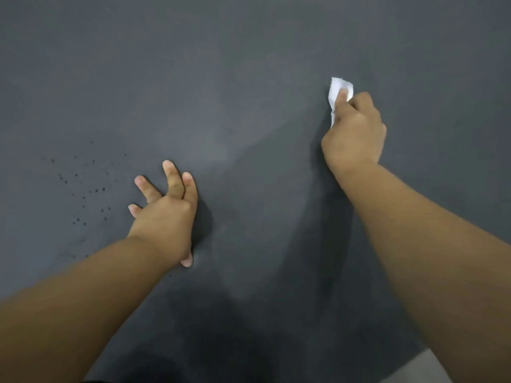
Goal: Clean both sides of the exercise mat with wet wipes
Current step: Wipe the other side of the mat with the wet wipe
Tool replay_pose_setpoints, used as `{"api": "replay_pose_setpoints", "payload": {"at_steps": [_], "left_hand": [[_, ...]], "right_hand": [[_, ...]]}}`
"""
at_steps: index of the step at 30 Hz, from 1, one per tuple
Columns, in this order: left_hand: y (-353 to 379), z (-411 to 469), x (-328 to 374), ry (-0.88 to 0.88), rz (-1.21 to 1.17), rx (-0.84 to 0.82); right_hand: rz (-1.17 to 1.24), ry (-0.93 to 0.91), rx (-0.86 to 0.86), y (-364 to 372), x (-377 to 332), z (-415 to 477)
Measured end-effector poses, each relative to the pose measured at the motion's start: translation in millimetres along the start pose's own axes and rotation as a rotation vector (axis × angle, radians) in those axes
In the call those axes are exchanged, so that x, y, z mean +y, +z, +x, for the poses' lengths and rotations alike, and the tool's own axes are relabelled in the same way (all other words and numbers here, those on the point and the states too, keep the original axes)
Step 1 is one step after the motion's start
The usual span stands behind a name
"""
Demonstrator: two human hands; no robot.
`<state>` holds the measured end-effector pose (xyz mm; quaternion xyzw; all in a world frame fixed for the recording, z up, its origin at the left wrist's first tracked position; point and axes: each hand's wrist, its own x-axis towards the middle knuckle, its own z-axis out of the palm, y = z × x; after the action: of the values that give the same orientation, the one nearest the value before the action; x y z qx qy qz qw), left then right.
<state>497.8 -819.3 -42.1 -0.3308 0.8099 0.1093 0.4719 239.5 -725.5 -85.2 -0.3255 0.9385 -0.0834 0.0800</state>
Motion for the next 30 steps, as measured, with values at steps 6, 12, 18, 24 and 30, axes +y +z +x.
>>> {"api": "replay_pose_setpoints", "payload": {"at_steps": [6,12,18,24,30], "left_hand": [[-2.4,-2.5,1.4,0.03,0.051,-0.042],[-10.2,-5.8,-3.7,0.083,0.077,-0.062],[-16.4,-8.5,-8.4,0.111,0.061,-0.085],[-25.8,-10.6,-7.3,0.058,-0.064,-0.147],[-70.3,-5.8,21.0,-0.116,-0.146,-0.1]], "right_hand": [[-0.055,0.021,-0.112,-2.1,-3.8,1.9],[-0.041,0.152,-0.219,-9.1,-37.5,-7.7],[-0.019,-0.557,-0.23,3.9,-86.7,-82.8],[-0.147,-0.317,-0.177,-22.0,-22.8,-8.3],[-0.101,0.228,-0.258,-48.2,35.6,55.7]]}}
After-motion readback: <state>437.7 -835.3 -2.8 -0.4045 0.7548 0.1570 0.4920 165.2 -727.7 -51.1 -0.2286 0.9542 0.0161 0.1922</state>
